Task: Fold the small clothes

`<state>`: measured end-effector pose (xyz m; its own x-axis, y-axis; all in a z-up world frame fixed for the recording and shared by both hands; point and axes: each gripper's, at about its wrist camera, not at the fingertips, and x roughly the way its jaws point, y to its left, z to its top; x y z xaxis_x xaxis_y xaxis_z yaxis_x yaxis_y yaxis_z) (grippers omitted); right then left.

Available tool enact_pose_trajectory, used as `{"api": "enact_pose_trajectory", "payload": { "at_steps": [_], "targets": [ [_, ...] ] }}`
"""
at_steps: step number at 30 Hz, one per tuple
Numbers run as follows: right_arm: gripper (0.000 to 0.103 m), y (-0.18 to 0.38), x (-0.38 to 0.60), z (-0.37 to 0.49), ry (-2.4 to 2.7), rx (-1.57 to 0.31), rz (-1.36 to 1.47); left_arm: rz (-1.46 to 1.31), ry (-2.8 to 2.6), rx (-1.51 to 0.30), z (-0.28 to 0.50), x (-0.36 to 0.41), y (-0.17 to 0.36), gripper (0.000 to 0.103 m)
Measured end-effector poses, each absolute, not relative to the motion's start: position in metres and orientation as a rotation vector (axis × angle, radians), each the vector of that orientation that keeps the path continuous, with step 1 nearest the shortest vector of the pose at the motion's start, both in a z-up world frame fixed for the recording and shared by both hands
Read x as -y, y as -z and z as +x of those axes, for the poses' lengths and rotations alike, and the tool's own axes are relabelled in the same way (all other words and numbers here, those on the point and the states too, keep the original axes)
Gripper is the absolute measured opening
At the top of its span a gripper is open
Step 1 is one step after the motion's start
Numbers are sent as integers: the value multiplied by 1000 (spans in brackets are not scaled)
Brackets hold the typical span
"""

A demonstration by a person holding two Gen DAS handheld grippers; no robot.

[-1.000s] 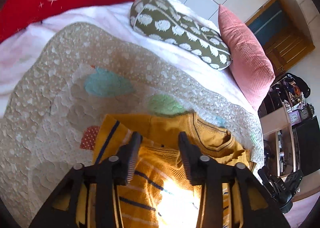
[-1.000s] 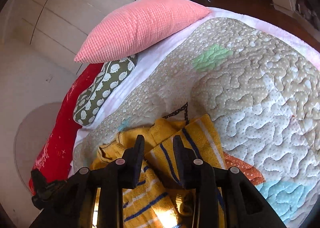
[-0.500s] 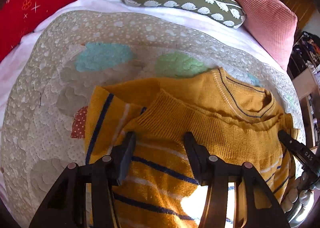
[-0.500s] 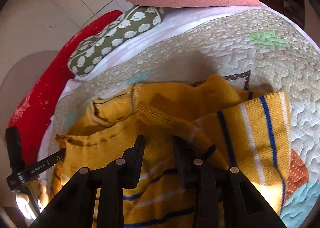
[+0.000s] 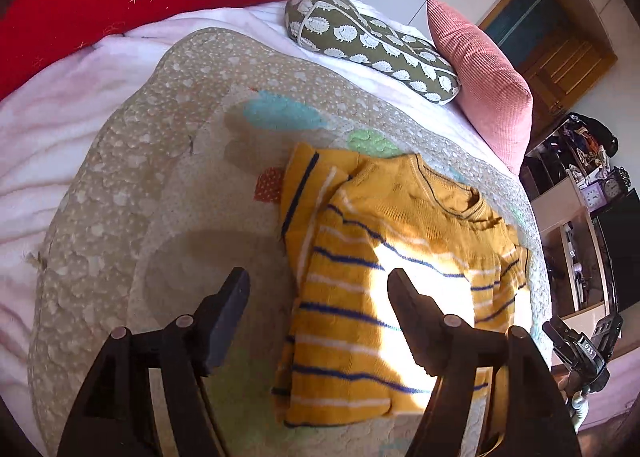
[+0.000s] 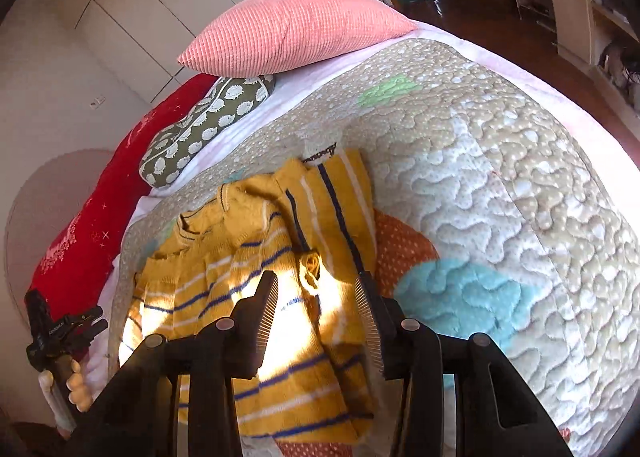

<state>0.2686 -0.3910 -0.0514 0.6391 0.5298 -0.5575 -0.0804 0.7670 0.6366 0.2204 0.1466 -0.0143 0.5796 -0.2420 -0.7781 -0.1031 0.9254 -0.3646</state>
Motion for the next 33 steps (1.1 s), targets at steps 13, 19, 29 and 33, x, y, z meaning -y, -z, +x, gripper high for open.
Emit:
{"api": "enact_pose_trajectory", "payload": {
  "at_steps": [13,19,29,33],
  "targets": [
    [53,109,368,247,-489,-810,837,-590,280,-995,208,-132,78,82],
    [56,105,344,295,-453,-786,874,-632,253,-1020,236,-119,84,82],
    [13,89,352,274,-496,-814,877,-469,184,-1063,203,-114,50,12],
    [13,90,356,251,-515,-833,875,-455,190,-1075,180,-113,49,12]
  ]
}}
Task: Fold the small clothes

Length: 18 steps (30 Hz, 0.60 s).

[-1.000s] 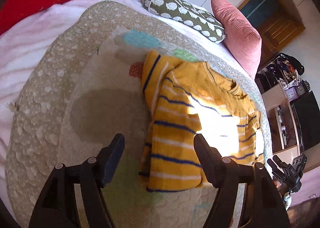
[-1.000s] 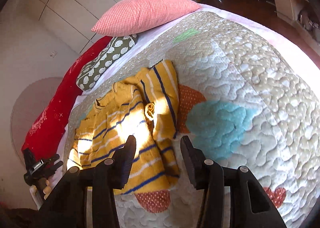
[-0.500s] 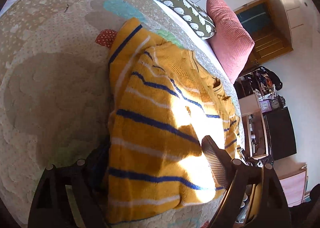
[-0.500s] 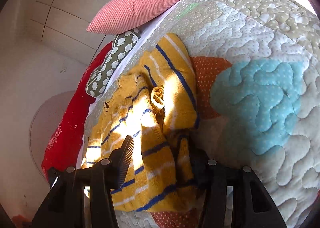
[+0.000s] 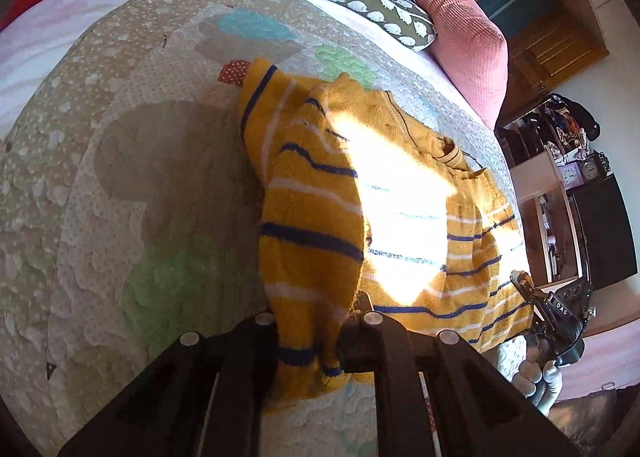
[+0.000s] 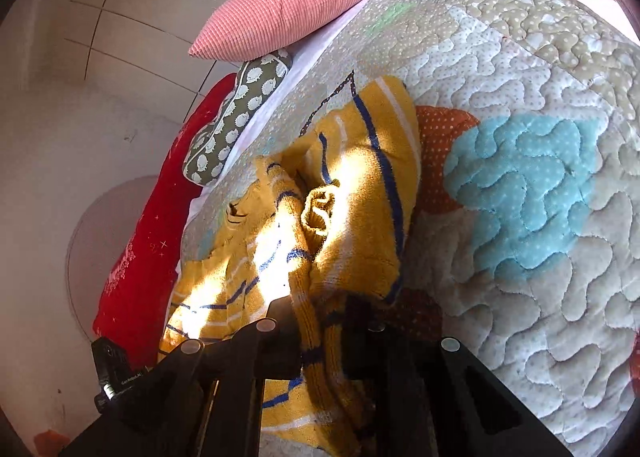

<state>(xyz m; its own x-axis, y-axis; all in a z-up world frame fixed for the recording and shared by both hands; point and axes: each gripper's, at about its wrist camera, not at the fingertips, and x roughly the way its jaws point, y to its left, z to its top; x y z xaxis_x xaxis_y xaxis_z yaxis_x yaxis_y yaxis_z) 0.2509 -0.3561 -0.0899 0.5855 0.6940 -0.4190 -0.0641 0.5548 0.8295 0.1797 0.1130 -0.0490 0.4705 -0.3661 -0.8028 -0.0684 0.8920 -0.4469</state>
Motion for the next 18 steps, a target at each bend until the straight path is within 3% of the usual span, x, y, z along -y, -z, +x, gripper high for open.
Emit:
{"api": "enact_pose_trajectory", "payload": {
  "at_steps": [7,9,15,18],
  "targets": [
    [26,118,373,231,-431,-884,872,-506,156,-1103,165,-128,80,32],
    [31,109,382,215,-390,-871,832,-536,159,-1089,156,-139,79,32],
    [31,51,371,165,-378,-804,544,-537,73,-1046,123,-174,76,33],
    [38,31,340,147,-449,-779,446,-534,34,-1031,112,-187,73,33]
  ]
}}
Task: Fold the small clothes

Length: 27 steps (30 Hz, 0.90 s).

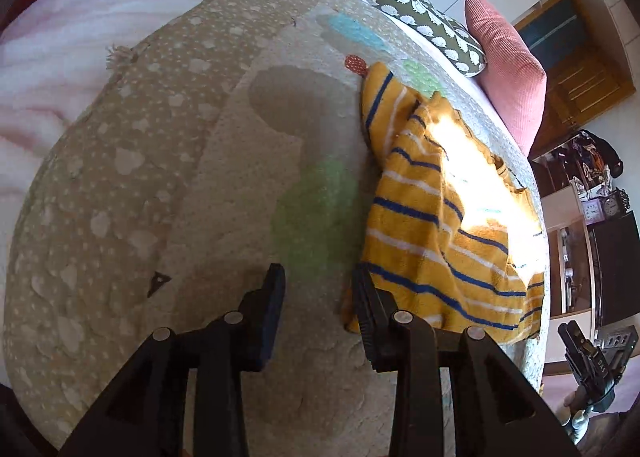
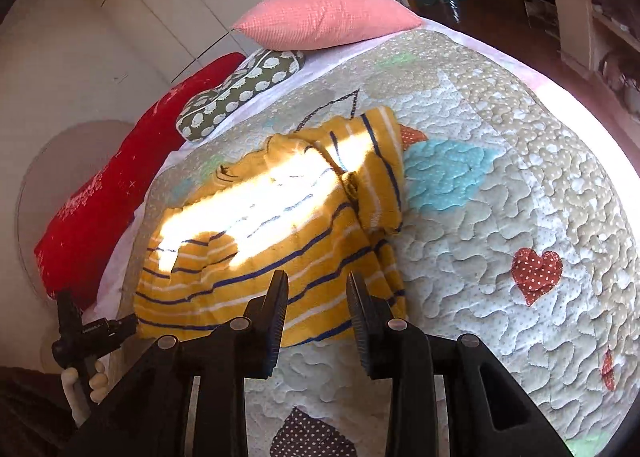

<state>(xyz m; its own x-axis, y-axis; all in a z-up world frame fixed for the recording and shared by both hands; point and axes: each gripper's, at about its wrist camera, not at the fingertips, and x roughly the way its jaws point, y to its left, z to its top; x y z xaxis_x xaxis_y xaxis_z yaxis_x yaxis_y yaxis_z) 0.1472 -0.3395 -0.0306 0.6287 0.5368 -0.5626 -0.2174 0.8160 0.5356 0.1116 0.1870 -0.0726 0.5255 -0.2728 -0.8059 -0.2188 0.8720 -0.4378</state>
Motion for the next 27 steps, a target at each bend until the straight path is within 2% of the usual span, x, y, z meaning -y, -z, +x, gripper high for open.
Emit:
{"api": "enact_pose_trajectory", "payload": {
  "at_steps": [3,4,6,7,8,13,19,25,26,27],
  "targets": [
    [42,23,290,135,-538,-773,342,-534,54,-992,100,-197,59,33],
    [42,23,272,131,-571,-771,300,-522,58,-982,100,-197,53,36],
    [44,22,232,124,-637,-757,197,-522,82,-973,107,-198,44,52],
    [46,22,210,121,-662,-750,136,-530,104,-975,113,-198,41,63],
    [48,24,189,117,-685,-742,75,-537,140,-977,122,-196,38,70],
    [48,34,90,102,-760,-679,-225,-469,240,-1002,187,-177,33,77],
    [51,54,10,88,-744,-539,-554,-444,349,-1095,255,-157,57,77],
    [55,70,-25,101,-715,-488,-660,-417,417,-1137,292,-137,69,78],
    [55,71,-29,103,-713,-481,-665,-423,417,-1132,293,-137,69,71],
    [55,72,-31,104,-710,-474,-670,-434,415,-1132,294,-138,69,60]
  ]
}}
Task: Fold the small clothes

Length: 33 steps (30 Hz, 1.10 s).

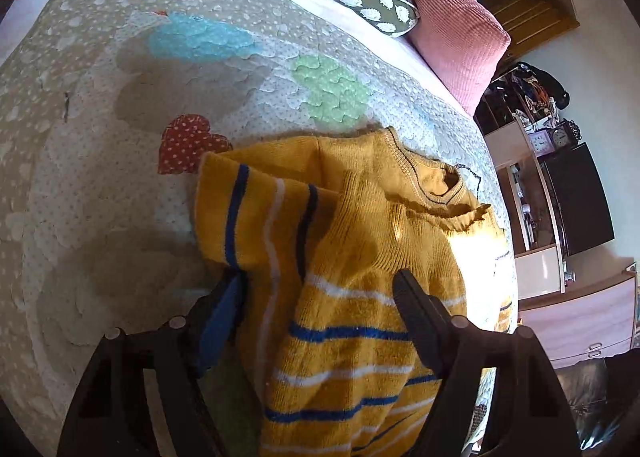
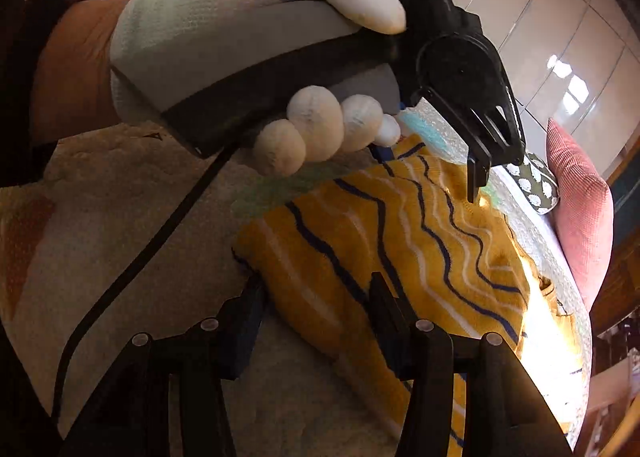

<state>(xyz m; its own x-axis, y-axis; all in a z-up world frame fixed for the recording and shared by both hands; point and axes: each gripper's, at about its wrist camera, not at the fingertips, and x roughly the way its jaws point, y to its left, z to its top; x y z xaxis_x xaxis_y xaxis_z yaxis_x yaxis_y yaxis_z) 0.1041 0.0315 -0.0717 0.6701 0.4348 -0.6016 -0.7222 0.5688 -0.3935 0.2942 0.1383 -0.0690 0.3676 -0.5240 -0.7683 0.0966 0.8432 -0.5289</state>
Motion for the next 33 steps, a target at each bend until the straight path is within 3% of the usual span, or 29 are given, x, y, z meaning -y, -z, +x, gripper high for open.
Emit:
{"api": "enact_pose_trajectory", "payload": {
  "at_steps": [1,2,4,5,11,18,22,27,30,33],
  "targets": [
    [53,72,-33,105,-708,-470,-671,-435,399,-1146,295,-140,70,28],
    [37,72,-34,106,-706,-467,-667,-446,386,-1158,296,-143,72,14],
    [16,66,-31,110,-696,-464,-629,-494,384,-1150,295,-151,69,11],
    [13,61,-26,113,-705,-468,-588,-500,377,-1142,293,-151,64,10],
    [11,22,29,117,-676,-408,-375,-451,360,-1076,282,-113,14,9],
    [11,-9,158,127,-527,-360,-104,-268,462,-1031,295,36,-48,9],
    [11,4,245,136,-430,-418,80,-169,541,-1070,303,137,-39,9],
    [11,60,322,154,-372,-600,323,-69,622,-1138,297,218,-8,10],
    [21,85,349,145,-389,-663,452,-73,651,-1124,286,225,-16,11],
    [31,84,368,130,-378,-626,497,-58,611,-1060,273,201,-37,29]
  ]
}}
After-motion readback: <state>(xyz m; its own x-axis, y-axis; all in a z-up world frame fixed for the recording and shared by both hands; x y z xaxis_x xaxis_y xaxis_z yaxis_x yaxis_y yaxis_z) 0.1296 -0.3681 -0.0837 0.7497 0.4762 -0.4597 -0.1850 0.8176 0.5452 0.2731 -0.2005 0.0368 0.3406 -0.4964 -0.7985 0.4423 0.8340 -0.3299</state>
